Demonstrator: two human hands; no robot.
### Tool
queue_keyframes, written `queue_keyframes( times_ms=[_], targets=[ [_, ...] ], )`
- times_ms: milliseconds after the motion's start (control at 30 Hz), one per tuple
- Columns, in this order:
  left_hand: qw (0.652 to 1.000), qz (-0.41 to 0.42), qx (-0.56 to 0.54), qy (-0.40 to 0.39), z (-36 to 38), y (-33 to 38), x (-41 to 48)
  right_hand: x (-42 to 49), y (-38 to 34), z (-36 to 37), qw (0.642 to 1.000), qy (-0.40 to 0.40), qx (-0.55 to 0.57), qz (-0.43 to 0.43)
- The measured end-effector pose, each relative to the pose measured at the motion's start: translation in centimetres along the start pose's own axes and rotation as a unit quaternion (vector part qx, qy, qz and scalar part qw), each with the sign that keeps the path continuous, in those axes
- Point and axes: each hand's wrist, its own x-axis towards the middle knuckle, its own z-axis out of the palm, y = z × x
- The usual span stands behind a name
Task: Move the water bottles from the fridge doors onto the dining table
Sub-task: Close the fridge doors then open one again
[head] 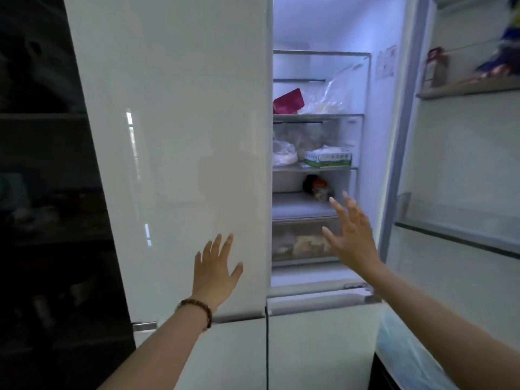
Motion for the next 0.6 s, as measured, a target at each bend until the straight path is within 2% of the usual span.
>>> queue_keyframes(
  times_ms=[200,333,467,600],
  targets=[
    [0.997,0.076,-0.009,-0.001,0.4,11.4,-4.2,-7.0,7.0,-14.2,0.994,0.037,-0.059,0.078],
    [0.992,0.116,-0.056,0.016,1.0,20.4,-5.0,-10.1,12.4,-22.1,0.985,0.098,-0.065,0.124],
    [0.982,0.150,-0.109,0.015,2.7,29.9,-6.3,-11.6,18.1,-27.0,0.975,0.134,-0.041,0.173],
    [0.971,0.196,-0.133,0.027,4.9,38.7,-5.6,-11.6,23.8,-29.6,0.962,0.123,0.069,0.233]
  ],
)
